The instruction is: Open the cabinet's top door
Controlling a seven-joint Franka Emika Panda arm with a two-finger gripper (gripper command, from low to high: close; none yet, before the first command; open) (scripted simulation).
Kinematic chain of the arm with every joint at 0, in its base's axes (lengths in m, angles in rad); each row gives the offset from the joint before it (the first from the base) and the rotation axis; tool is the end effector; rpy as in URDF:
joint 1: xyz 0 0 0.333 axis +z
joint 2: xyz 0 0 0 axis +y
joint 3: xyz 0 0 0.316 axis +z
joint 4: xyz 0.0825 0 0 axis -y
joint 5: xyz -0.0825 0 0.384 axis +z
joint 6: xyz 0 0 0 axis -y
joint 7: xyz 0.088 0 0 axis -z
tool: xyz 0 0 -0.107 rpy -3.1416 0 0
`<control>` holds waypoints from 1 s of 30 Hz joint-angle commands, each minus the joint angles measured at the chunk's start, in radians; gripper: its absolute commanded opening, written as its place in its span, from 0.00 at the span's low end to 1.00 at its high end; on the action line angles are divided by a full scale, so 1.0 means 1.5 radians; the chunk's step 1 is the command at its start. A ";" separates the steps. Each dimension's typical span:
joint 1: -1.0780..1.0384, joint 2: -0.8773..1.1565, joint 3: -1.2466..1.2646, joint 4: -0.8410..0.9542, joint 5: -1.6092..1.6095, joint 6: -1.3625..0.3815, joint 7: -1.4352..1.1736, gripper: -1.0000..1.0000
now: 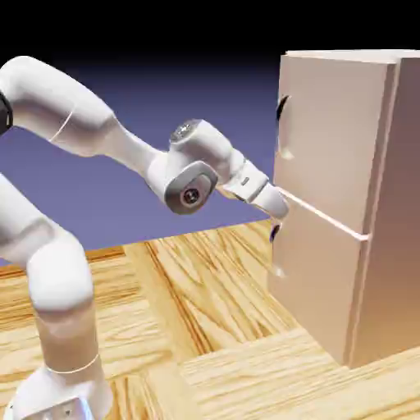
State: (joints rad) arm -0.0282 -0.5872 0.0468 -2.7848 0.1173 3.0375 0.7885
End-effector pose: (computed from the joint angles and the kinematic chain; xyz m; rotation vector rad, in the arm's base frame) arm 0.3912 -0.0010 0.4770 -2.3427 1.0992 -1.0443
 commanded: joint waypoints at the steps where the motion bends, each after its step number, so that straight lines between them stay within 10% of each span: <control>1: -0.010 -0.004 0.012 0.006 0.029 0.000 0.012 0.50; 30: -0.298 -0.127 0.347 0.187 0.870 0.004 0.352 0.50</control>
State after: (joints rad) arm -0.4751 -0.7779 0.5671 -2.5047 1.4223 3.0430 1.3162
